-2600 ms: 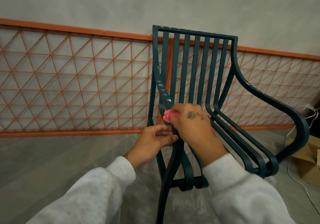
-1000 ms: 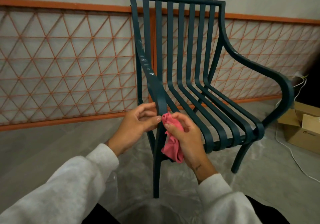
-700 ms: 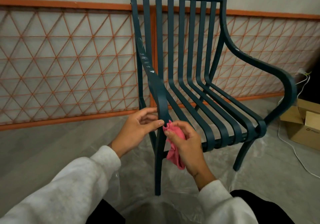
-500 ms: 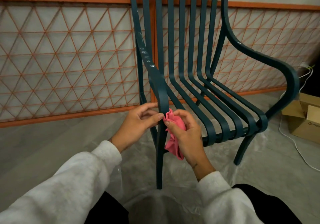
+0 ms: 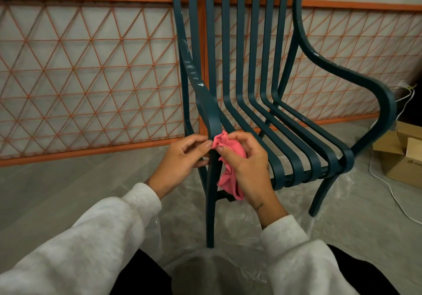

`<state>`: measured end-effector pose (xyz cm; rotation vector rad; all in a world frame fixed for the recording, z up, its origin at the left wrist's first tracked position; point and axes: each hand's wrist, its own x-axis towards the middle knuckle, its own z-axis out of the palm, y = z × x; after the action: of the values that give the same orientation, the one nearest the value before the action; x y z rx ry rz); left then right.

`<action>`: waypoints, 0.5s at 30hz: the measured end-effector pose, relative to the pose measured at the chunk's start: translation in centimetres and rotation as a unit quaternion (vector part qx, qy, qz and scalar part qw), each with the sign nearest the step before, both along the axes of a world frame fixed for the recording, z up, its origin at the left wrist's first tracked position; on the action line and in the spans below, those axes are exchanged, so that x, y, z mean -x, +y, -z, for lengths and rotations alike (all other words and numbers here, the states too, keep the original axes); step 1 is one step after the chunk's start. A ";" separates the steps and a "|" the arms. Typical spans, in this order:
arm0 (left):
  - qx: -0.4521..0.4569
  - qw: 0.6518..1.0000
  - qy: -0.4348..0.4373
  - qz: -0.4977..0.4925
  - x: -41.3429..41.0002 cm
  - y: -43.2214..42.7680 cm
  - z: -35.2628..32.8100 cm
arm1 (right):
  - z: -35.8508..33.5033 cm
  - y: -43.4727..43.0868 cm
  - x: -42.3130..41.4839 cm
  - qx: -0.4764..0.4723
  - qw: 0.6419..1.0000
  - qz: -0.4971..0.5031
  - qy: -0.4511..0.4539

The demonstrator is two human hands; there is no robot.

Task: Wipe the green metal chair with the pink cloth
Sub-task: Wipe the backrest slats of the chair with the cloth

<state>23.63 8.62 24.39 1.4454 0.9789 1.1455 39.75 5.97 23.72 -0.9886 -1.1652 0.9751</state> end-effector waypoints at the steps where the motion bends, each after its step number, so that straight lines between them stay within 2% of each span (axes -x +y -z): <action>1: 0.004 1.000 -0.007 -0.002 -0.1 0.0 0.0 | 0.1 0.0 -0.1 0.008 1.000 -0.009 0.012; 7: 0.024 1.000 -0.006 -0.011 -0.2 0.1 0.0 | 2.6 -0.7 -0.6 0.062 0.998 -0.017 0.008; 15: 0.022 1.000 -0.004 -0.010 0.0 0.0 -0.2 | -1.9 1.5 0.0 0.043 0.999 -0.006 0.018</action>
<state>23.59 8.61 24.57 1.3975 1.0088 1.1368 39.78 7.48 25.64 -1.0292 -1.1079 1.0548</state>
